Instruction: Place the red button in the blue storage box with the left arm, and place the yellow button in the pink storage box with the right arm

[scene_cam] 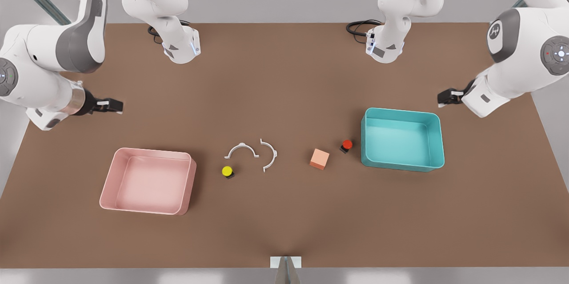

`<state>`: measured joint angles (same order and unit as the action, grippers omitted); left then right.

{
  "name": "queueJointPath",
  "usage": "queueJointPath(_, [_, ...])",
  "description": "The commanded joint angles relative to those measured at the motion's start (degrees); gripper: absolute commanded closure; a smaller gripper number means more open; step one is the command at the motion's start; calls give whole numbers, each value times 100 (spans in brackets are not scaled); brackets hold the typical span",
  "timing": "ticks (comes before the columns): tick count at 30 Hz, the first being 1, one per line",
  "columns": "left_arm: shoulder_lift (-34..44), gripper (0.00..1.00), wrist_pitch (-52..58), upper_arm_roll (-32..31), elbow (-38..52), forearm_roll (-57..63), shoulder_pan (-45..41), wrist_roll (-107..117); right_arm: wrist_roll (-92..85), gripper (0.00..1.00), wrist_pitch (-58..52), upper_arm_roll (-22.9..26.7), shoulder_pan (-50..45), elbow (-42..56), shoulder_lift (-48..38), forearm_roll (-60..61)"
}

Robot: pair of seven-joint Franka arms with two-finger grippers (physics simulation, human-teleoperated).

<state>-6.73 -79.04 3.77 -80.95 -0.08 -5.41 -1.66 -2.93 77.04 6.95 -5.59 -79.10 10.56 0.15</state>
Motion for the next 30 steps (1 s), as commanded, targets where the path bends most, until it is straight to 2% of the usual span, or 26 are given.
queueJointPath(1, [5, 0, -911, 1, 0, -1, -22, -90, -252, 0, 742, 0, -3, -9, -1, 20])
queueJointPath(3, [5, 0, -903, -25, 0, -27, -188, 1084, -261, 0, 733, 0, -30, -9, 8, 20])
queueJointPath(5, [-223, 0, -1060, -25, -43, -388, -829, 5066, -243, 0, 733, -97, -47, -18, 192, 20])
queueJointPath(7, [-654, 0, -2087, -25, -254, -432, -1533, 9468, -235, 0, 777, -246, -65, -44, 447, 20])
queueJointPath(9, [-733, 0, -2581, -8, -526, -845, -1454, 11474, -235, 0, 821, -290, -65, -35, 649, 11])
queueJointPath(12, [-856, 0, -3467, -8, -1264, -827, -1516, 13567, -235, 0, 1120, -404, -214, -9, 1159, 20])
queueJointPath(14, [-856, 0, -4127, -8, -1801, -827, -1612, 14148, -217, 0, 1480, -545, -214, -9, 1484, 37])
queueJointPath(18, [-1208, 0, -4497, -8, -2047, -801, -1894, 14175, 477, 0, 2192, -782, -416, 44, 1967, 11])
queueJointPath(20, [-1410, 0, -4910, -8, -2285, -801, -1955, 14184, 688, 0, 2957, -782, -724, 53, 2214, 11])
queueJointPath(24, [-1726, 0, -5060, -8, -2346, -801, -1938, 14184, 882, 0, 3906, -1081, -759, 141, 2697, -6])
queueJointPath(27, [-1691, 0, -5069, -8, -2715, -810, -2149, 14184, 890, 0, 4486, -1195, -759, 167, 2934, 11])
queueJointPath(30, [-1709, 0, -5534, -8, -3093, -810, -2193, 14158, 882, 0, 5109, -1336, -759, 176, 3277, 2])
